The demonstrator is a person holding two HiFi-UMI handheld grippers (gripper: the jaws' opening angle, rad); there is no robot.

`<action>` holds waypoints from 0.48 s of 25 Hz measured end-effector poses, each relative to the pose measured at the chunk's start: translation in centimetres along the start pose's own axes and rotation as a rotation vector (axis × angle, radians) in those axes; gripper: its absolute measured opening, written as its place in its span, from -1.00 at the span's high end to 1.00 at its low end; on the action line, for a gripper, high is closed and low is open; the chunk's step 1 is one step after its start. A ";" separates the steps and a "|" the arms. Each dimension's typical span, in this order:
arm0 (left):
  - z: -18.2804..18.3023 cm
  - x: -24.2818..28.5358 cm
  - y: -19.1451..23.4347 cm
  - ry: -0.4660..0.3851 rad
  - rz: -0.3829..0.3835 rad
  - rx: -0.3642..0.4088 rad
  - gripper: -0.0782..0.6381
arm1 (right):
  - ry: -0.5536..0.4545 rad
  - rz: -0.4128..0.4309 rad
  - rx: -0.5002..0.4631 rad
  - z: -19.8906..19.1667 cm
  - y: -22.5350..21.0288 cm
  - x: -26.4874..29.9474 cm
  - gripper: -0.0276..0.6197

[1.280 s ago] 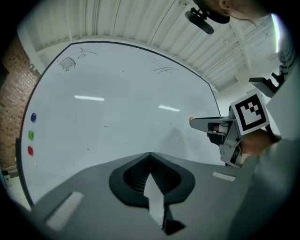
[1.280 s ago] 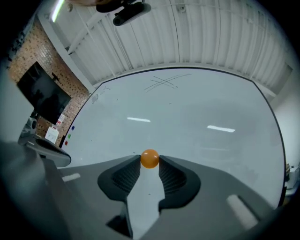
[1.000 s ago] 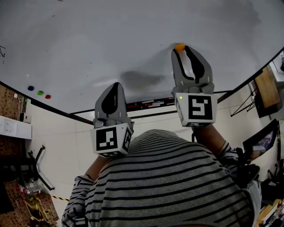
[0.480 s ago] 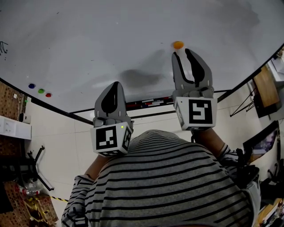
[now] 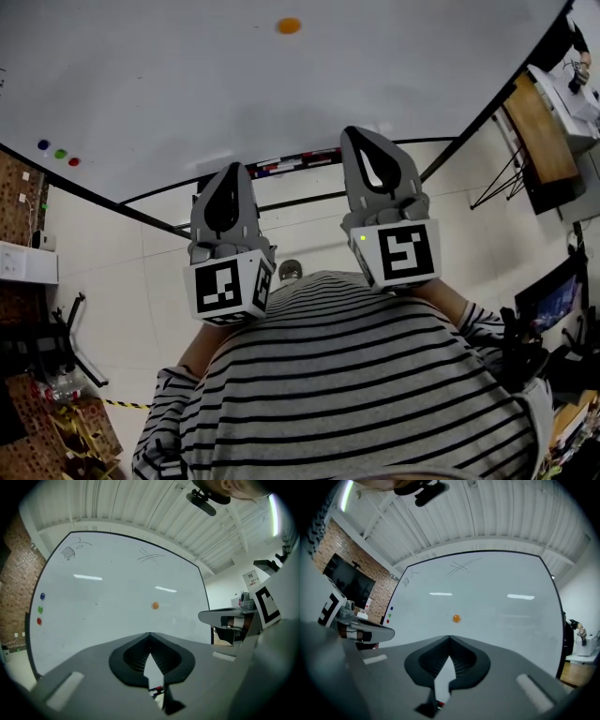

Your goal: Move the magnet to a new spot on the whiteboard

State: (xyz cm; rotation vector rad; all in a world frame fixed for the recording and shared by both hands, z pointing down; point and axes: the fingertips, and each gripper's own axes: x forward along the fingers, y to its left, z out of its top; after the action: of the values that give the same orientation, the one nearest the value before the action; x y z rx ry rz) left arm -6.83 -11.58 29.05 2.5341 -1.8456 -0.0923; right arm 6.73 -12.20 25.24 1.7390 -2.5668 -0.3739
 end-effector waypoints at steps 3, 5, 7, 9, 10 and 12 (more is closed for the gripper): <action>-1.1 -3.0 -3.1 0.032 0.002 -0.006 0.73 | 0.024 0.028 0.003 -0.4 0.2 -3.8 0.91; -1.6 -4.5 -4.4 0.047 0.009 -0.001 0.73 | 0.041 0.054 0.002 -0.7 0.6 -5.5 0.91; -1.9 -5.9 -5.5 0.056 0.018 0.002 0.73 | 0.051 0.079 0.012 -0.8 1.1 -6.8 0.91; -2.1 -7.2 -6.6 0.062 0.021 0.008 0.73 | 0.052 0.096 0.019 -0.8 1.5 -8.2 0.91; -2.2 -7.7 -7.0 0.062 0.021 0.012 0.73 | 0.052 0.103 0.020 -0.8 1.7 -8.9 0.91; -2.0 -8.6 -7.4 0.060 0.023 0.018 0.73 | 0.054 0.116 0.026 -0.6 2.2 -9.8 0.91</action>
State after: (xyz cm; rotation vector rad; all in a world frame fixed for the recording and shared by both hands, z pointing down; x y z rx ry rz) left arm -2.35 -1.24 31.18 2.4978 -1.8617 0.0004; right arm 8.49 -2.59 27.48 1.5756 -2.6296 -0.2873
